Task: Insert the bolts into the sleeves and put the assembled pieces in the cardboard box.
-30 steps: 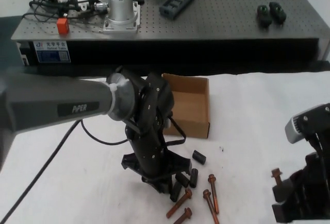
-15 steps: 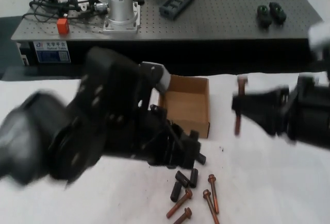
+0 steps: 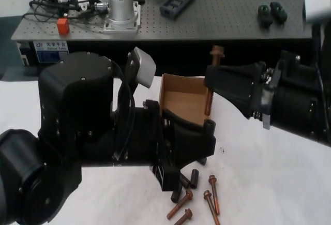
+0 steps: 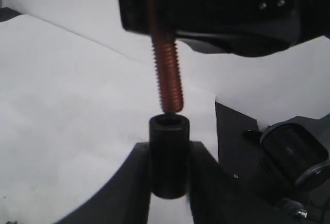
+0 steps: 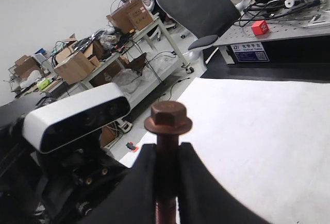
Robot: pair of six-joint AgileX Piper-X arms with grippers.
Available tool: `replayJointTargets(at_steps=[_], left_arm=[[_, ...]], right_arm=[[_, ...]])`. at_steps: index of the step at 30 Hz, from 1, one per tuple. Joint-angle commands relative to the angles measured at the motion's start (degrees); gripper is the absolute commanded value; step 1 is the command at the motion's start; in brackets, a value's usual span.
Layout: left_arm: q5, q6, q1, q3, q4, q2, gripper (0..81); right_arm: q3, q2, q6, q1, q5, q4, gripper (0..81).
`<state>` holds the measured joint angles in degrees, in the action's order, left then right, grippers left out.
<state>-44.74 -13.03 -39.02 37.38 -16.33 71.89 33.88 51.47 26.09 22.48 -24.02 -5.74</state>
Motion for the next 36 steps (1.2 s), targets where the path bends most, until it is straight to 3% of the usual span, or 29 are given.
replayJointTargets(at_steps=[1, 12, 22, 24, 27, 28, 31, 36], left_arm=[[-0.57, -0.25, -0.13, 0.23, -2.56, -0.77, 0.6], [4.91, -0.26, -0.13, 0.23, -3.60, -0.77, 0.6], [4.33, -0.37, -0.13, 0.23, -4.86, -0.77, 0.6], [4.52, -0.50, -0.13, 0.23, -5.23, -0.77, 0.6], [4.67, -0.50, -0.13, 0.23, -5.24, -0.77, 0.6], [4.79, -0.50, -0.13, 0.23, -5.24, -0.77, 0.6], [8.24, -0.50, -0.13, 0.23, -5.24, -0.77, 0.6], [20.88, -4.56, 0.72, 1.14, -5.12, 0.60, 0.6]], right_arm=[[0.18, 0.06, -0.43, 0.13, 2.57, -1.41, 3.4], [0.18, 0.06, -0.43, -0.01, 2.63, 1.99, 3.4], [0.18, 0.06, -2.93, 0.10, 0.84, 5.01, 0.6], [0.18, 0.06, -3.00, 0.23, -1.82, 5.01, 11.2], [0.18, 0.06, -2.83, 0.34, -2.89, 5.01, 41.3], [0.18, 0.06, -2.48, 0.34, -2.42, 5.38, 44.4], [0.18, -0.77, -2.35, -0.50, -0.33, 5.74, 40.3], [0.18, -6.07, -2.93, -5.12, 4.21, 10.14, 40.0]])
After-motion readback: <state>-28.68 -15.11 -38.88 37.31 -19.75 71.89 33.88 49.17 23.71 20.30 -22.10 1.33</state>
